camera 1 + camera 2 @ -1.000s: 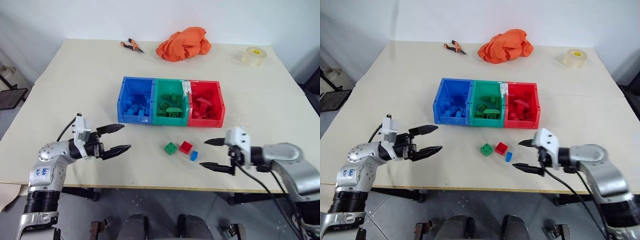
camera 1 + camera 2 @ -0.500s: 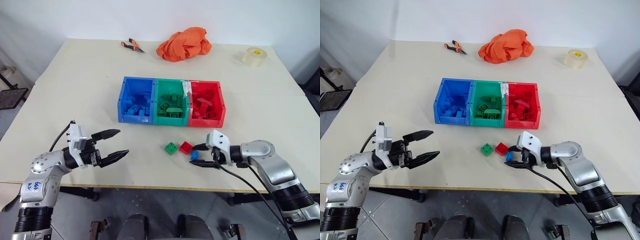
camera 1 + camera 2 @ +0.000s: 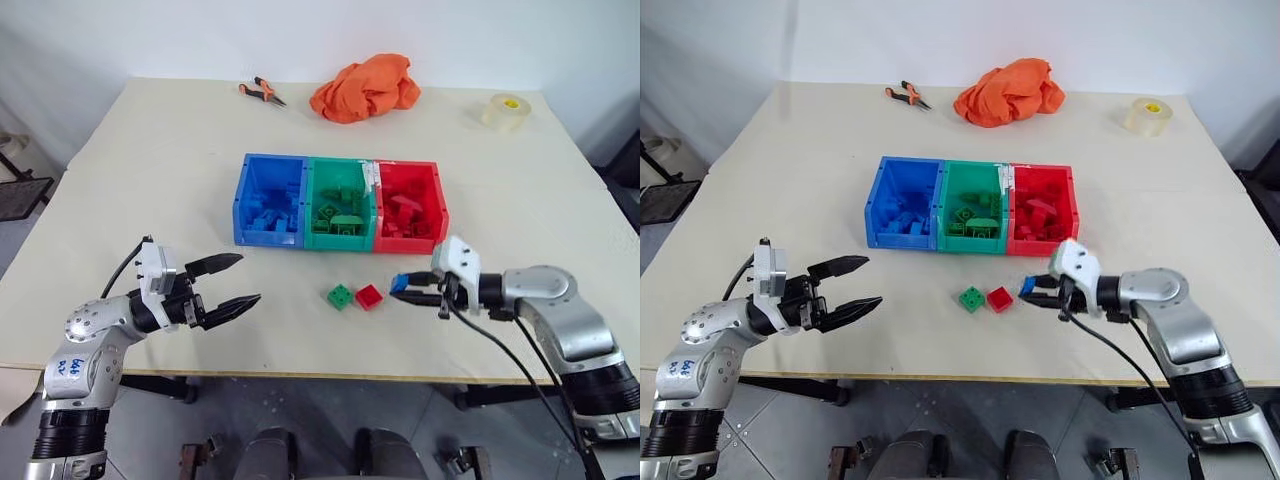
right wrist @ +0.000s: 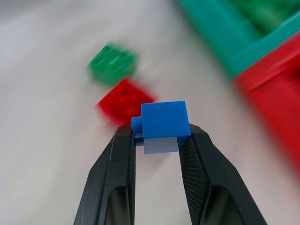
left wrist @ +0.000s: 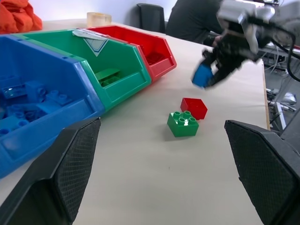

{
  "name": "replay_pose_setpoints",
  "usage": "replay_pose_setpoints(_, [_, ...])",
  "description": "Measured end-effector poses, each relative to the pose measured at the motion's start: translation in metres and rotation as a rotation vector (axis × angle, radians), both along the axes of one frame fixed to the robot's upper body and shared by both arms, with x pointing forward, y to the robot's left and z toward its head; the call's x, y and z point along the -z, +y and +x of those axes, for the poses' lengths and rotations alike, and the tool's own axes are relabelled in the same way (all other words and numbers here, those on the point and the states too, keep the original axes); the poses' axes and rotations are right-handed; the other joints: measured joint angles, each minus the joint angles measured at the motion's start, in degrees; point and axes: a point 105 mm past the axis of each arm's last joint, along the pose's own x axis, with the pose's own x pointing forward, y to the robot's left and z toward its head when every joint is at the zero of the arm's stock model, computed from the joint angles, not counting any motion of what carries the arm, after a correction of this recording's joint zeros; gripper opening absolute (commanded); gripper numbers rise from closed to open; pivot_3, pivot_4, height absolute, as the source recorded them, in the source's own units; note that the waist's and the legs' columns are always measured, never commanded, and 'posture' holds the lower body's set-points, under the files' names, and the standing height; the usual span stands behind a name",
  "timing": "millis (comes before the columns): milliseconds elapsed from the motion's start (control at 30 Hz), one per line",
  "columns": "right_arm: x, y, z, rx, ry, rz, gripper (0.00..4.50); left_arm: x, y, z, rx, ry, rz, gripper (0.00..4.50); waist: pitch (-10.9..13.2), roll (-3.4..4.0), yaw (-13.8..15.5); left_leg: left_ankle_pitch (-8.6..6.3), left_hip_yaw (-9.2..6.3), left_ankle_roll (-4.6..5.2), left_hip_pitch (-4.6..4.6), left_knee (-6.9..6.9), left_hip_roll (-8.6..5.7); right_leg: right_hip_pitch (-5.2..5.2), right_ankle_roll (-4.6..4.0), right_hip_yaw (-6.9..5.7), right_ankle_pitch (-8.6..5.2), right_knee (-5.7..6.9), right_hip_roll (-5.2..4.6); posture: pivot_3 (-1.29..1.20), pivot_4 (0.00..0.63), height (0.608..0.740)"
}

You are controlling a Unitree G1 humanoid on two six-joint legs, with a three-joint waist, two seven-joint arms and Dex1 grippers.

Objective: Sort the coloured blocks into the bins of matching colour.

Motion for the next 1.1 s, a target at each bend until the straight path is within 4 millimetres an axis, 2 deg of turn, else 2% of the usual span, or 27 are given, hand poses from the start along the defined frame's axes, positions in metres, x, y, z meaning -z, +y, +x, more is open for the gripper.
replay_pose_setpoints(200, [-0.041,0.035,0.030,-0.012,-0.093,0.149,0.91,-0.003,0.005,0.006,0.010,-0.009,0.000,4.50,0.00,0.00,-0.76,0.03,0.11,-0.07,0.01,-0.04,0.03,-0.19,-0.01,-0.10,-0.01,0.22,0.09,0.00,0.150,0.740])
replay_pose_setpoints(267, [-0.058,0.057,0.048,-0.020,-0.120,0.223,0.91,0.000,0.011,0.008,-0.004,0.001,0.009,4.50,0.00,0.00,-1.26,0.03,0.22,-0.06,-0.04,-0.03,0.01,-0.30,-0.01,-0.06,-0.01,0.27,0.08,0.00,0.150,0.740])
replay_pose_setpoints(367, [-0.079,0.095,0.063,-0.068,-0.163,0.274,0.91,-0.002,0.010,0.008,0.000,-0.016,0.013,4.50,0.00,0.00,-1.95,0.04,0.13,-0.07,-0.05,-0.04,0.00,-0.53,-0.01,-0.06,0.00,0.76,0.06,0.00,0.150,0.740])
replay_pose_setpoints(433, [-0.080,0.113,0.067,-0.089,-0.170,0.281,0.91,-0.002,0.011,0.008,-0.002,-0.019,0.014,4.50,-0.04,-0.07,-1.94,0.03,-0.08,-0.07,-0.04,-0.04,-0.08,-0.62,-0.01,-0.04,0.00,1.18,0.01,0.00,0.150,0.740])
replay_pose_setpoints(600, [-0.068,0.157,0.082,-0.095,-0.142,0.288,0.91,0.000,0.009,0.006,-0.012,-0.025,0.009,4.50,-0.05,-0.10,-2.36,0.04,-0.02,-0.09,-0.10,-0.04,-0.09,-0.72,-0.01,0.00,0.00,1.21,0.03,0.00,0.150,0.740])
replay_pose_setpoints(700, [-0.071,0.179,0.084,-0.109,-0.154,0.286,0.91,0.002,0.009,0.005,-0.021,-0.023,0.003,4.50,-0.04,-0.09,-2.54,0.05,-0.03,-0.11,-0.09,-0.06,-0.07,-0.74,-0.01,0.01,0.00,1.23,0.05,0.00,0.150,0.740])
replay_pose_setpoints(867, [-0.074,0.206,0.096,-0.023,-0.179,0.263,2.56,0.003,0.010,0.005,-0.037,-0.028,-0.001,4.50,-0.04,-0.09,-2.66,0.05,-0.10,-0.12,-0.09,-0.06,-0.08,-0.77,-0.02,0.10,0.00,1.31,0.04,0.00,0.150,0.740])
replay_pose_setpoints(967, [-0.082,0.206,0.098,-0.011,-0.236,0.303,3.56,0.002,0.011,0.005,-0.043,-0.033,-0.001,4.50,-0.04,-0.09,-2.54,0.05,-0.18,-0.12,-0.11,-0.06,-0.13,-0.77,-0.02,0.19,0.00,1.35,0.04,0.00,0.150,0.740])
replay_pose_setpoints(1100, [-0.092,0.192,0.098,-0.044,-0.275,0.336,3.56,0.001,0.011,0.006,-0.045,-0.036,-0.002,4.50,-0.05,-0.10,-2.50,0.05,-0.22,-0.12,-0.11,-0.06,-0.12,-0.75,-0.02,0.35,0.00,1.35,0.04,0.00,0.150,0.740])
